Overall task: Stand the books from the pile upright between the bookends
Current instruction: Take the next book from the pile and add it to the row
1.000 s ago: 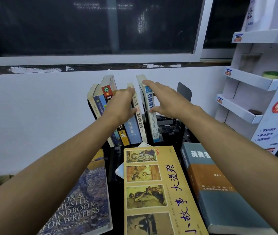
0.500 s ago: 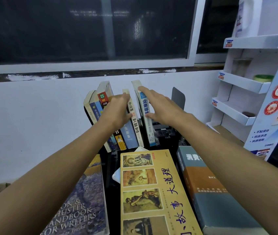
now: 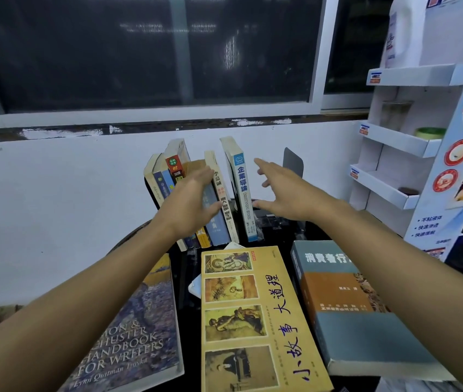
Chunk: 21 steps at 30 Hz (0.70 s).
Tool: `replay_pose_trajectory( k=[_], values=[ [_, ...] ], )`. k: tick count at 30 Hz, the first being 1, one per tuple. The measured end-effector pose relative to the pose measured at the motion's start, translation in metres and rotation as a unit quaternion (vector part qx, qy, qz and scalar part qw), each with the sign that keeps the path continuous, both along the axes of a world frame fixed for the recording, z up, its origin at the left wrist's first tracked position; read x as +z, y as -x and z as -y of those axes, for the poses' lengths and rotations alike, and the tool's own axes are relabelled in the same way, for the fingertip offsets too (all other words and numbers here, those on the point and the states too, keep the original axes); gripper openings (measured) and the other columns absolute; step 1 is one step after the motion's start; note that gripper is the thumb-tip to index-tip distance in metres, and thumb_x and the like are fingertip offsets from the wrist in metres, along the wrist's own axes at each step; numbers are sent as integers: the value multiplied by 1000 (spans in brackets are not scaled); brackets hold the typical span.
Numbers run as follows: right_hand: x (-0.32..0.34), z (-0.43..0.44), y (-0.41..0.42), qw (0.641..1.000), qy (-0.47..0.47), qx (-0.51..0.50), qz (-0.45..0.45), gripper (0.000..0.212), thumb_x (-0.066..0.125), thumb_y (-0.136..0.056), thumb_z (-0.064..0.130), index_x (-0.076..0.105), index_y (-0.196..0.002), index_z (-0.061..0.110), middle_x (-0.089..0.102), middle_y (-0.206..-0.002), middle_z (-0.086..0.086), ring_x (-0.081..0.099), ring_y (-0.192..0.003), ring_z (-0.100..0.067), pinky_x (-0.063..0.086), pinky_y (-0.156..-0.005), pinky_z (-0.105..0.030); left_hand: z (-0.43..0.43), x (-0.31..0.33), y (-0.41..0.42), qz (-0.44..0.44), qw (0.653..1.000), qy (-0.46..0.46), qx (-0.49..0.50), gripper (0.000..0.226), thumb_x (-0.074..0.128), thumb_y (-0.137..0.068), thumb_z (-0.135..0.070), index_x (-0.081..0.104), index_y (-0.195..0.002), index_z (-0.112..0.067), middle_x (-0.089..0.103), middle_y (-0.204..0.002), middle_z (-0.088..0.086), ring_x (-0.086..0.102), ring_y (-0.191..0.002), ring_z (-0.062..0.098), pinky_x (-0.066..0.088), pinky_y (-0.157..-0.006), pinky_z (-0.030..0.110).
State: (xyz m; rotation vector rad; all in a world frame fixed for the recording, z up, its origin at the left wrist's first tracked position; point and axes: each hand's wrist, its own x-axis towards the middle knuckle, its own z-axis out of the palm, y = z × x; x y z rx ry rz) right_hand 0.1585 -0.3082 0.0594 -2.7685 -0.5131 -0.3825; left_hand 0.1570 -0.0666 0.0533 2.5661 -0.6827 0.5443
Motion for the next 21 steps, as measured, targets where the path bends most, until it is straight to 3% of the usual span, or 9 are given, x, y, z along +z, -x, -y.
replay_pose_trajectory(
  k=[6,11,14,15,16,17,21],
  values=[
    [-13,14,33,999,38,-6,-28,71,66,-93,48,42,-150,14,51,-143,-5,50,-127,-21,43,-103,-34,-12,-21,29,-69,998,-14,6,73,68,-94,-45,42,-154,-12,45,-157,6,43,-144,23,36,-115,34],
    [-28,20,59,997,52,-13,-61,54,65,-94,47,59,-132,8,62,-126,-6,58,-110,-20,50,-95,-38,-21,-38,47,-155,987,-31,0,75,71,-91,-46,46,-151,-8,56,-148,6,57,-132,18,50,-106,33],
    [-42,28,68,995,59,-18,-74,58,62,-94,53,58,-135,13,59,-131,1,54,-117,-16,49,-99,-35,-28,-47,54,-197,978,-66,7,64,68,-90,-53,61,-130,-3,69,-122,13,65,-117,23,54,-100,38],
    [-48,30,69,995,65,-17,-80,60,60,-94,55,57,-138,16,57,-133,3,51,-121,-15,46,-101,-35,-30,-50,55,-201,976,-81,10,63,65,-87,-60,64,-119,-5,52,-135,20,67,-105,24,54,-98,42],
    [-53,32,70,994,70,-16,-86,60,59,-93,58,57,-138,19,57,-133,4,49,-124,-14,45,-103,-35,-33,-52,55,-207,974,-94,12,61,63,-85,-64,65,-111,-10,45,-96,-12,66,-97,22,54,-97,44],
    [-58,34,70,993,75,-18,-95,59,59,-93,60,58,-136,20,58,-131,5,48,-124,-14,43,-104,-36,-35,-54,55,-210,973,-99,9,60,65,-85,-63,67,-114,-10,67,-99,5,65,-95,20,56,-96,45],
    [-72,38,71,989,86,-34,-119,53,54,-89,70,63,-124,31,60,-120,8,44,-120,-15,36,-102,-43,-37,-58,57,-200,972,-123,-1,54,68,-90,-54,68,-128,-16,74,-114,0,68,-102,17,57,-88,40]
  ],
)
